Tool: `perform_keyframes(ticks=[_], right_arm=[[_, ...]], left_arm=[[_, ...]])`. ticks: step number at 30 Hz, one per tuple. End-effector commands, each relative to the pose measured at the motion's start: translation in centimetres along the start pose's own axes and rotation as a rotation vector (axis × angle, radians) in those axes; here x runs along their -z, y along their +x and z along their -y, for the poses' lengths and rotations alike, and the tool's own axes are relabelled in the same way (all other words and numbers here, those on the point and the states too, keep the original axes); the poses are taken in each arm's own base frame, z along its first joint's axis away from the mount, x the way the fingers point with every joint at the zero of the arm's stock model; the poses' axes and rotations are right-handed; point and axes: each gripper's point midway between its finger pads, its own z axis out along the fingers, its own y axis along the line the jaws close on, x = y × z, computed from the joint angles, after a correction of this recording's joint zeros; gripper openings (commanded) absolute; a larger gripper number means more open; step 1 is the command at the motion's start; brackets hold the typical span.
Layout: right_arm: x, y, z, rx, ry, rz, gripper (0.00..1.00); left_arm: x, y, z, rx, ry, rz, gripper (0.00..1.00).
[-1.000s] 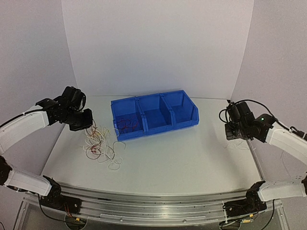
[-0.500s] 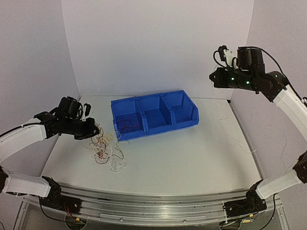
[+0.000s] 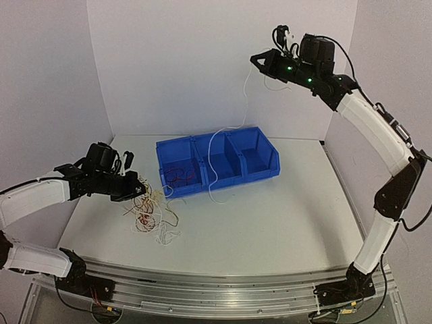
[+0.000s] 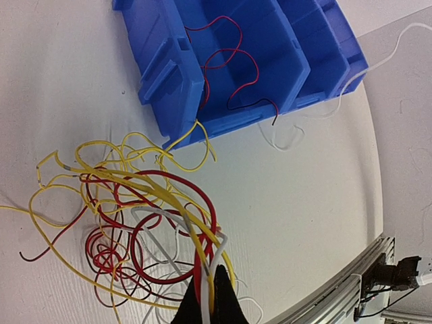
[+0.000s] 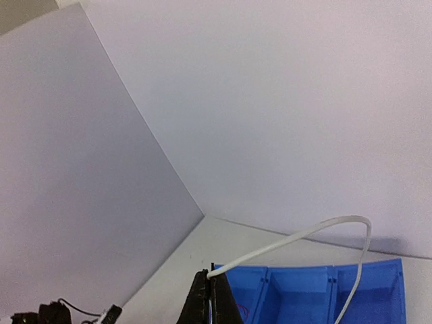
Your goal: Untangle the cables
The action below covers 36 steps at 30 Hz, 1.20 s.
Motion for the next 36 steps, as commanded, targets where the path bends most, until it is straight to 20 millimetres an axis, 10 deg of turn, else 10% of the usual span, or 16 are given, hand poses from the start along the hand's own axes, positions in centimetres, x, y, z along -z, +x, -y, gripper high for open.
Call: perform_keyframes(ticks=[1, 10, 24, 36], right_arm=[[-0.9, -6.9, -2.7, -0.041, -0.135, 0.295, 0.00], [-3.3, -12.1, -0.2, 0.065, 0.003, 0.605, 0.00], [-1.1, -15.7, 1.2, -0.036, 0.014, 0.949, 0.00], [-9.9, -5.6, 0.2, -0.128, -0.130, 0.639, 0.00]], left_arm=[[-1.1, 0.2, 0.6, -0.003, 0.059, -0.006, 0.00], [-2.5, 1.2, 0.6, 0.012, 0.085, -0.062, 0.00], [-3.6, 1.0, 0.9, 0.018, 0.111, -0.070, 0.00], [-4.2, 1.4, 0.7, 0.021, 0.114, -0.084, 0.00]])
